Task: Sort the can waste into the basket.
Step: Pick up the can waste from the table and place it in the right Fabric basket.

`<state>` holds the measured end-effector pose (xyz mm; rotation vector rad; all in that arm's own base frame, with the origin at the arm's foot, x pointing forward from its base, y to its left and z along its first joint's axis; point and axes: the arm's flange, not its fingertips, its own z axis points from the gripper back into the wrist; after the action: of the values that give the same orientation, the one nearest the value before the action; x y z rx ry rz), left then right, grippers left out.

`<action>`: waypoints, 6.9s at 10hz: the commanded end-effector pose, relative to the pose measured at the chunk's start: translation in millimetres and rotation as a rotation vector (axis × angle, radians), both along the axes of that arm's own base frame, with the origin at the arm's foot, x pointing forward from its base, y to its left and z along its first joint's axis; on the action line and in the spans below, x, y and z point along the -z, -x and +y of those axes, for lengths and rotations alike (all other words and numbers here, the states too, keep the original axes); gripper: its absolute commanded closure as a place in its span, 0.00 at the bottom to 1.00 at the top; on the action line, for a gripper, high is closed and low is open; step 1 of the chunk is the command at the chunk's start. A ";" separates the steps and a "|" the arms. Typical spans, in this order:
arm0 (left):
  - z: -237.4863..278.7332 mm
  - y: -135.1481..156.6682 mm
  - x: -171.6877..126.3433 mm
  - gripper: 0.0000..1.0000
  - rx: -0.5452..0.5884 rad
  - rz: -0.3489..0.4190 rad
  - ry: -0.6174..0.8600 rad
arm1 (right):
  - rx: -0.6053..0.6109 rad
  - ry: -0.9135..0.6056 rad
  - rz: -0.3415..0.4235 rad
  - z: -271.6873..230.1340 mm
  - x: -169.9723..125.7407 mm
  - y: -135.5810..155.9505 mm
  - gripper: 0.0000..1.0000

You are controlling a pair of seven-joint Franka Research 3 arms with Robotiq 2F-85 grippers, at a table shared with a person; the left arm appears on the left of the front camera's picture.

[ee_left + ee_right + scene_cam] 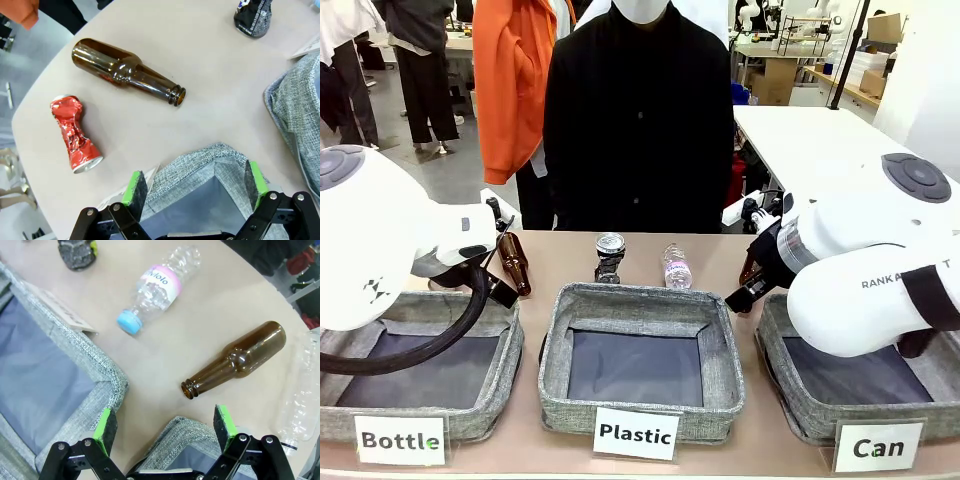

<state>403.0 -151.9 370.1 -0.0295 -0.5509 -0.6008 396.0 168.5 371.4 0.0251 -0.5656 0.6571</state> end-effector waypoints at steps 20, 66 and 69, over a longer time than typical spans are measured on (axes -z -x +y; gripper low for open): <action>293.0 111.8 -23.5 0.00 -0.488 0.244 1.459 | 0.381 -1.477 0.484 -355.7 -61.3 73.9 0.00; 485.3 83.4 -158.0 0.00 -0.018 0.346 0.947 | 0.448 -1.467 0.515 -381.1 -55.1 86.2 0.00; 388.8 43.6 -174.3 0.00 -0.125 0.502 0.816 | 0.448 -1.467 0.515 -381.1 -55.1 86.2 0.00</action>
<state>355.1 277.4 550.4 -0.9519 -0.3398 -0.2406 310.1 -210.9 424.1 1.3570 -0.4190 -0.3304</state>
